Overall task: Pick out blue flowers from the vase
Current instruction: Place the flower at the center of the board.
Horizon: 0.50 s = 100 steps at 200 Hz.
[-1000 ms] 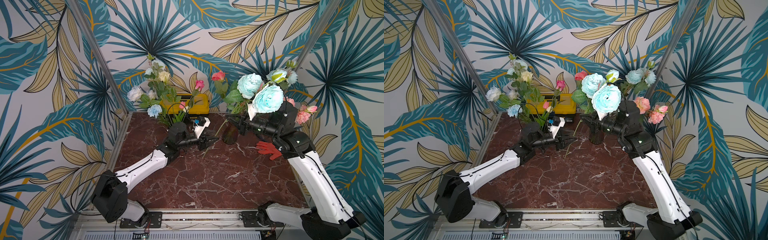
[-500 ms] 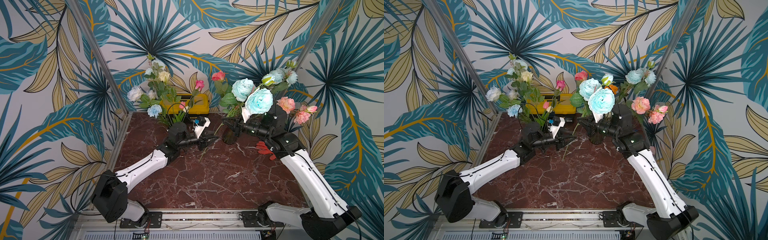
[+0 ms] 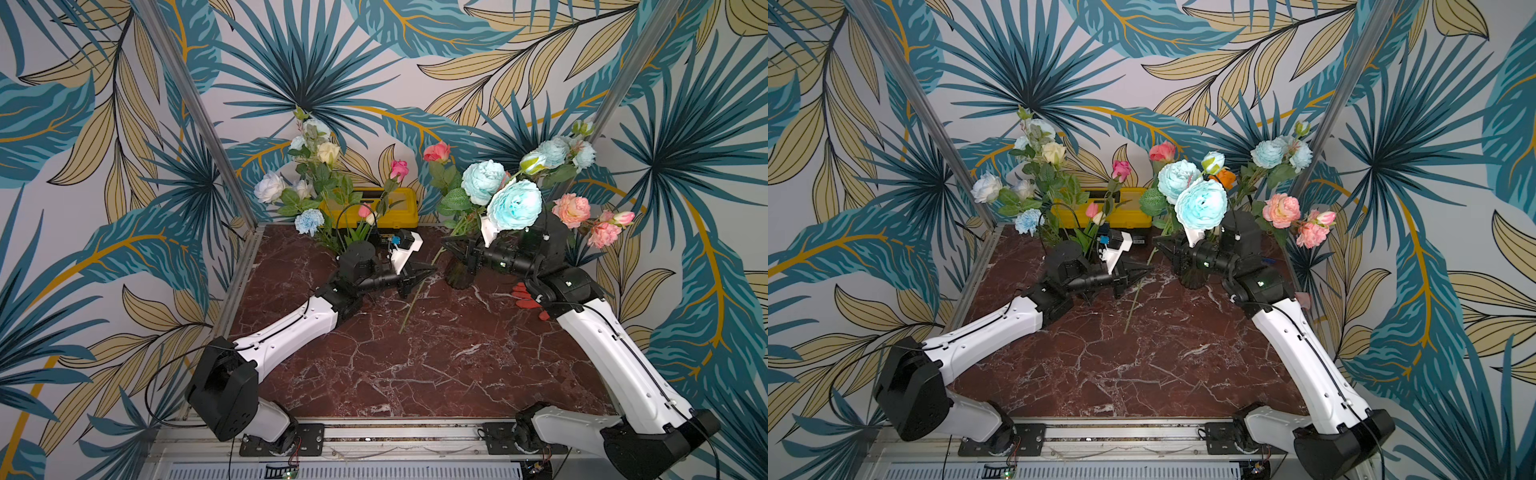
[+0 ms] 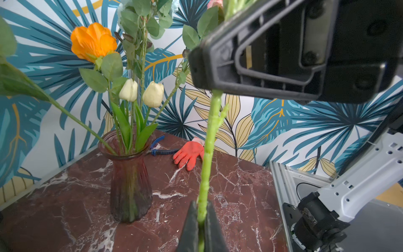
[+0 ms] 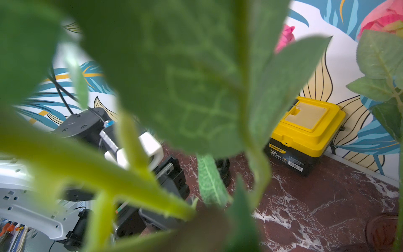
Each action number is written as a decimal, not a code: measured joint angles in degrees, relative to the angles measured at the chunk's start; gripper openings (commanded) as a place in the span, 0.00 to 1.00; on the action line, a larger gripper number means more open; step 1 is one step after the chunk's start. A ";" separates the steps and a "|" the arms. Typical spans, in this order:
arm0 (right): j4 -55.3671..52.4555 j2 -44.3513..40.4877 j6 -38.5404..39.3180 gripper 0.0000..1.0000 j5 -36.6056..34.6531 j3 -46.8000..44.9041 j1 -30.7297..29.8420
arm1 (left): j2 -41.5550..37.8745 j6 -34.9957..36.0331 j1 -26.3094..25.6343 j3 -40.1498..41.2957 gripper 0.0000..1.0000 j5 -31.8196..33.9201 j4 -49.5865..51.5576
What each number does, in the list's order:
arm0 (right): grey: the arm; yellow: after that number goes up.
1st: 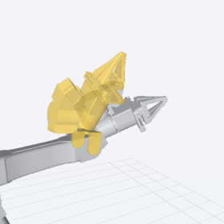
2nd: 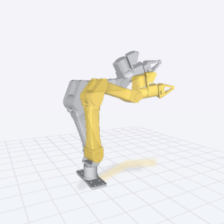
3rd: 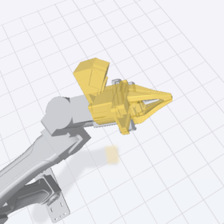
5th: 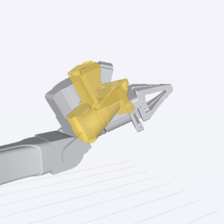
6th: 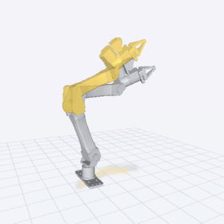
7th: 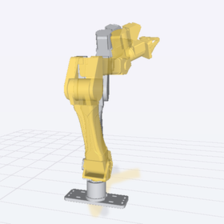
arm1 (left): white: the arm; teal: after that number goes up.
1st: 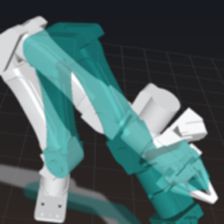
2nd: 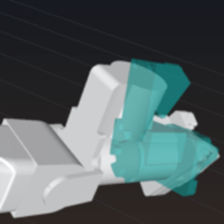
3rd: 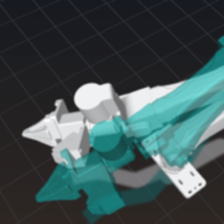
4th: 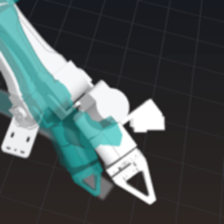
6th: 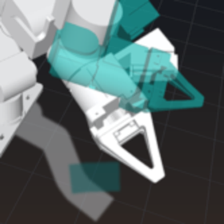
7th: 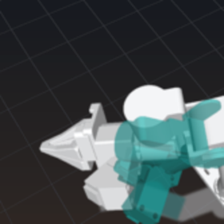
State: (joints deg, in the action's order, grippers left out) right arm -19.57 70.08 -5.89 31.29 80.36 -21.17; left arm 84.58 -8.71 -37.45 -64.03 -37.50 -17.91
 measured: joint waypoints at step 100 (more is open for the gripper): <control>0.81 -4.31 -0.94 0.66 -6.03 -6.75 -0.09 | -3.04 1.44 -0.02 1.55 0.00 6.78 2.64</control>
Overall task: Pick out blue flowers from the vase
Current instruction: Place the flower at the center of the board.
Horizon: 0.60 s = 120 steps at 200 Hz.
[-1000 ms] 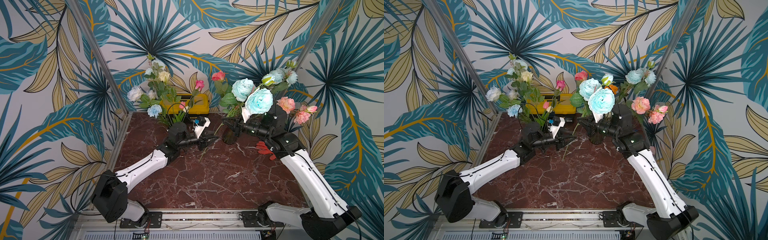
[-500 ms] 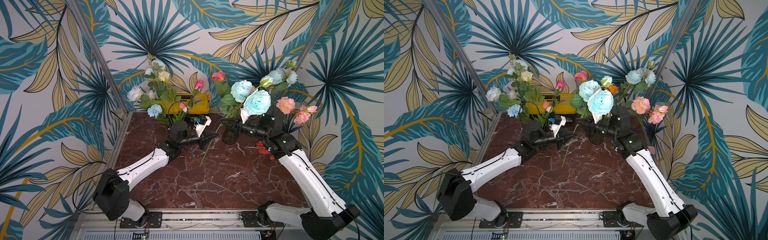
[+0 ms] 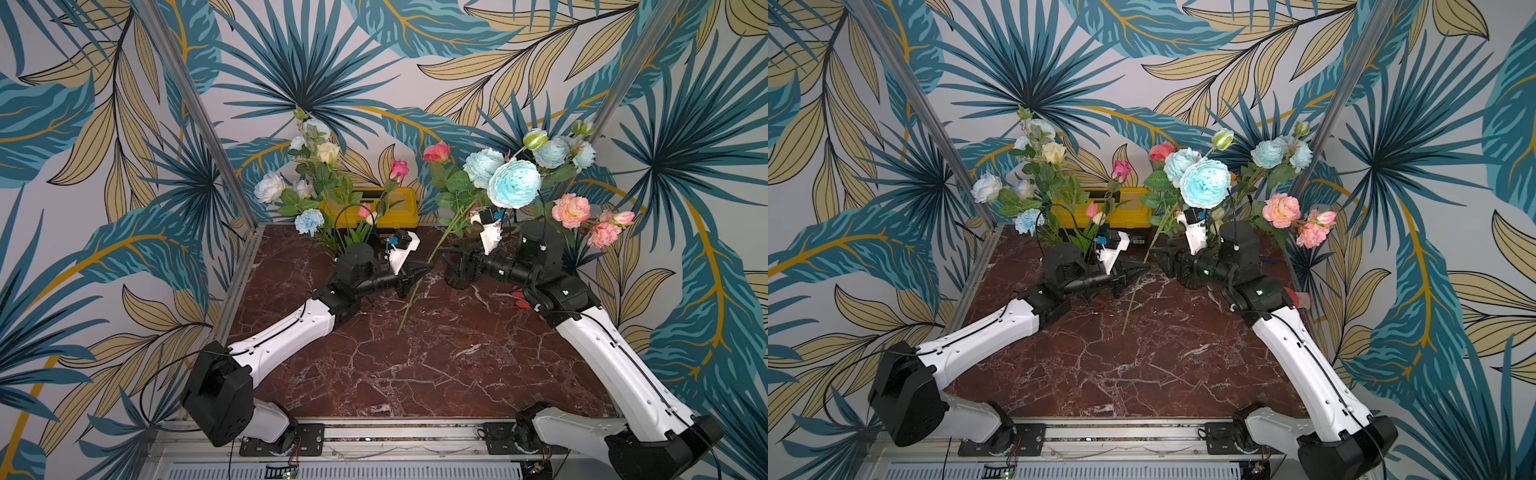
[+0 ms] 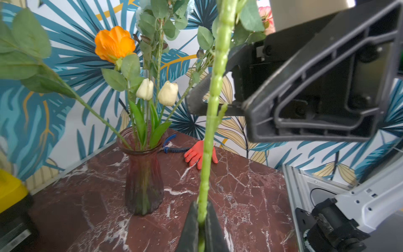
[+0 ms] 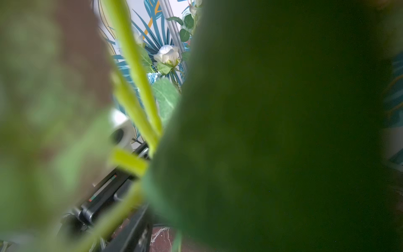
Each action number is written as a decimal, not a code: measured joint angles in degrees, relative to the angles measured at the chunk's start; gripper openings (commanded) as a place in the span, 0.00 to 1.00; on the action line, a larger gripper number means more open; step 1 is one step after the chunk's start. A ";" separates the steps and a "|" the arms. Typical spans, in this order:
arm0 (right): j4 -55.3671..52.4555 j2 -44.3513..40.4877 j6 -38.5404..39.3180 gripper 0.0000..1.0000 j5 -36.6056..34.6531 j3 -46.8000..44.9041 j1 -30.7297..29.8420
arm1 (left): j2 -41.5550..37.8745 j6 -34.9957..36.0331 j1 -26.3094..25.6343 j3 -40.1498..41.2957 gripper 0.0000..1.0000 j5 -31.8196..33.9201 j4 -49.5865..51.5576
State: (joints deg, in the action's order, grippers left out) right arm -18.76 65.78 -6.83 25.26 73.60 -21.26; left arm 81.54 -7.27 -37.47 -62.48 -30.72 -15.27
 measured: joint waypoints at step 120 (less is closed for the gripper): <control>-17.25 -18.18 3.56 0.58 -9.86 -2.75 -0.02 | -10.69 16.13 -2.38 5.03 0.00 21.44 34.40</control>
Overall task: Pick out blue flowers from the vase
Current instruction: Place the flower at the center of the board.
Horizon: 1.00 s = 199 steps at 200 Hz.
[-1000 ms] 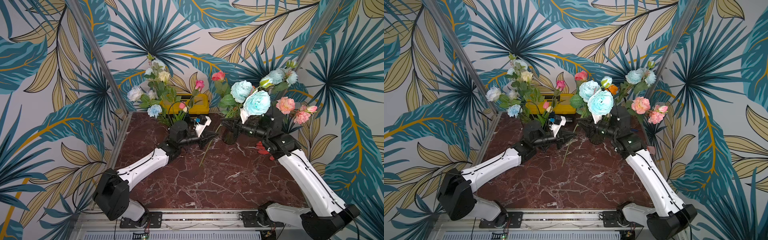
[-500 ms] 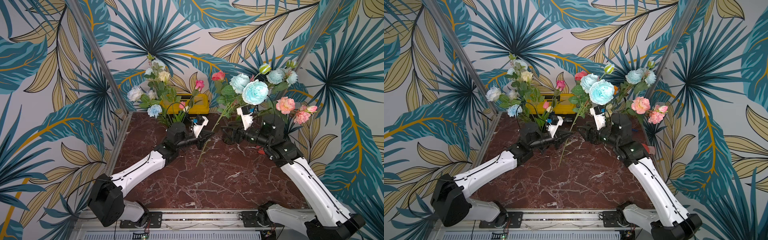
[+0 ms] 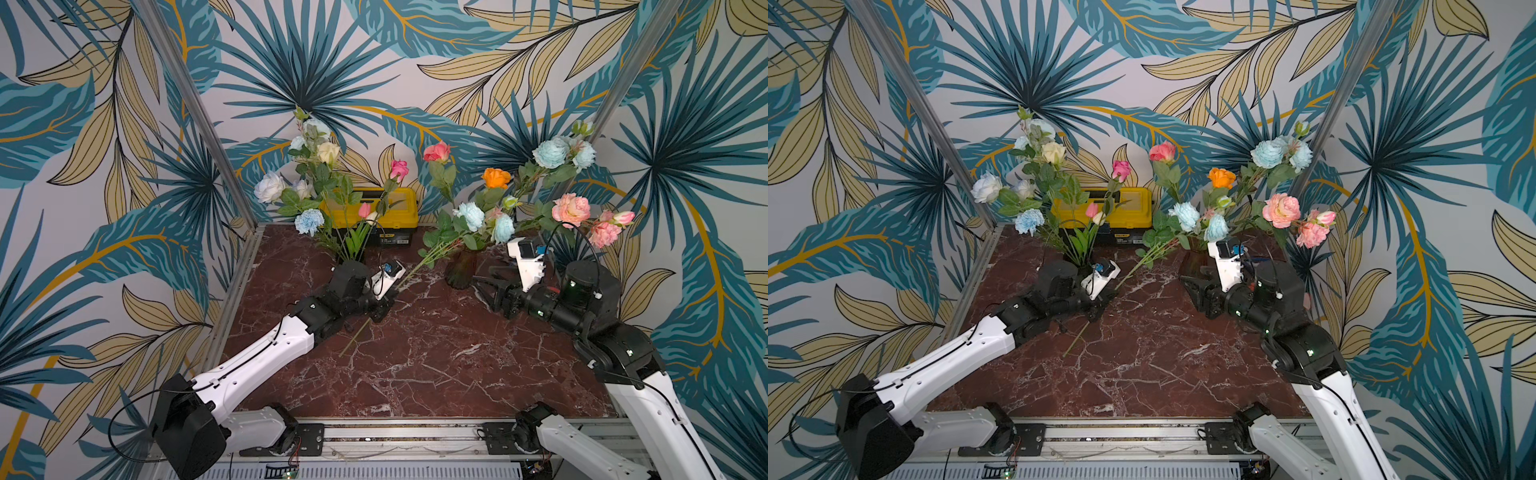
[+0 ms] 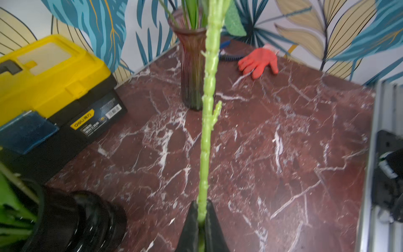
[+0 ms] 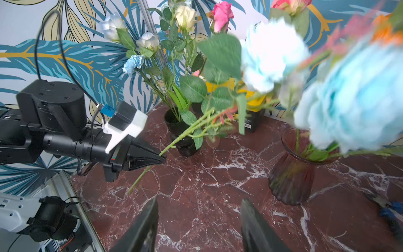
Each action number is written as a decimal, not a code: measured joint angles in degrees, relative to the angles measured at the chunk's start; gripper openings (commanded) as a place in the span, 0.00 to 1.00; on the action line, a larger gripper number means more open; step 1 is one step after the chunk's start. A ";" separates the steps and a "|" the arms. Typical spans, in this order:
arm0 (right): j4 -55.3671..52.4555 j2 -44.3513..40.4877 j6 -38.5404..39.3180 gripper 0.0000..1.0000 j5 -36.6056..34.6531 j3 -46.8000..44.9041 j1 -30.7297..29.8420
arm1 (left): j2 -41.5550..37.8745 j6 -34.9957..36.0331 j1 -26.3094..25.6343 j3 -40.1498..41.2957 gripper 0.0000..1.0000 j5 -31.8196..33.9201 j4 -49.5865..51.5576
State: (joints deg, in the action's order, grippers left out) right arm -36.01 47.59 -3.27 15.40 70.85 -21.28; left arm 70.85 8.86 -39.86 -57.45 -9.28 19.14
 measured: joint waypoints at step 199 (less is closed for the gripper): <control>8.41 8.20 -2.80 0.58 -2.80 -4.31 0.00 | 28.83 25.73 -4.52 -12.70 0.00 18.84 8.11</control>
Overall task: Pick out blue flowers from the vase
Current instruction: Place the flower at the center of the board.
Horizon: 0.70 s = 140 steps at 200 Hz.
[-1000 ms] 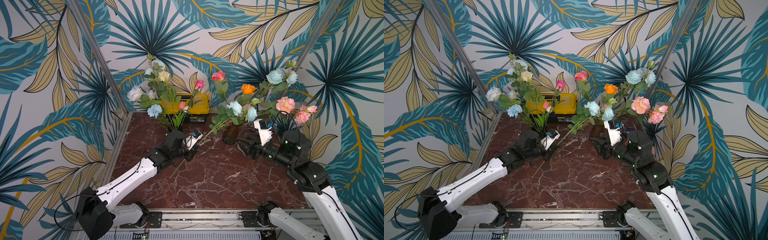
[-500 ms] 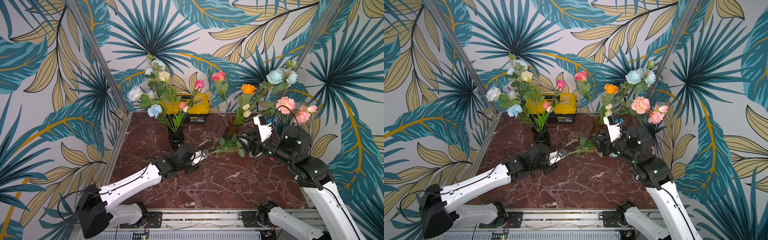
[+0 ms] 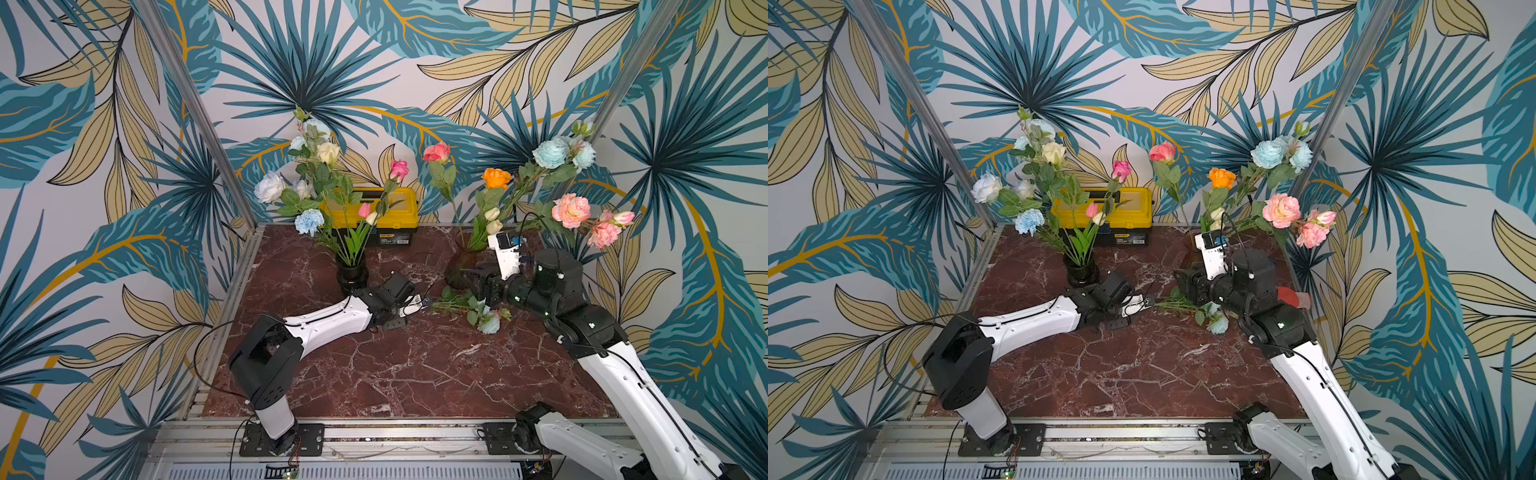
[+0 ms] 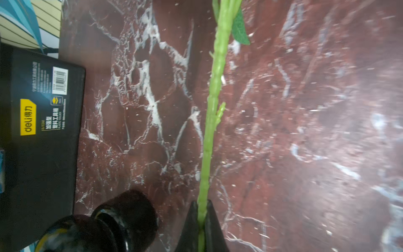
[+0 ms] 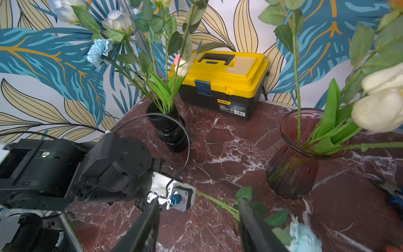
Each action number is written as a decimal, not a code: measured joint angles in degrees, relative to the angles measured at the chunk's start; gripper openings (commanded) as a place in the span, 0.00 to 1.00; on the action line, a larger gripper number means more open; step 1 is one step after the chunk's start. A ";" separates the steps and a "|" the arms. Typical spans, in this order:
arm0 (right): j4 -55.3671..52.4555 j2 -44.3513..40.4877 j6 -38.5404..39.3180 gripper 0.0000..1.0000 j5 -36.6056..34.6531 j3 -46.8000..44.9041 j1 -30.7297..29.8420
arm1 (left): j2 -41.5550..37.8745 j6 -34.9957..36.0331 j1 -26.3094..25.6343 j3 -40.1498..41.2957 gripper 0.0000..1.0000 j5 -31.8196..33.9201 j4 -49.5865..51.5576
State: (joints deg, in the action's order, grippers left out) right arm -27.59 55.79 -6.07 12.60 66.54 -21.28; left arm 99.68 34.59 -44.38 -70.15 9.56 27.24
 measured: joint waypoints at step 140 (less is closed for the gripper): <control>14.10 2.36 -6.23 0.61 -1.95 -8.85 1.55 | 10.29 4.15 3.28 -5.16 0.44 -2.01 -0.44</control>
State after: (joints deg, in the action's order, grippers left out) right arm -13.50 58.15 -12.29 10.66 57.69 -19.73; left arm 109.97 38.74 -41.10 -75.31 7.55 26.81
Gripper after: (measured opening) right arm 0.608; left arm 0.432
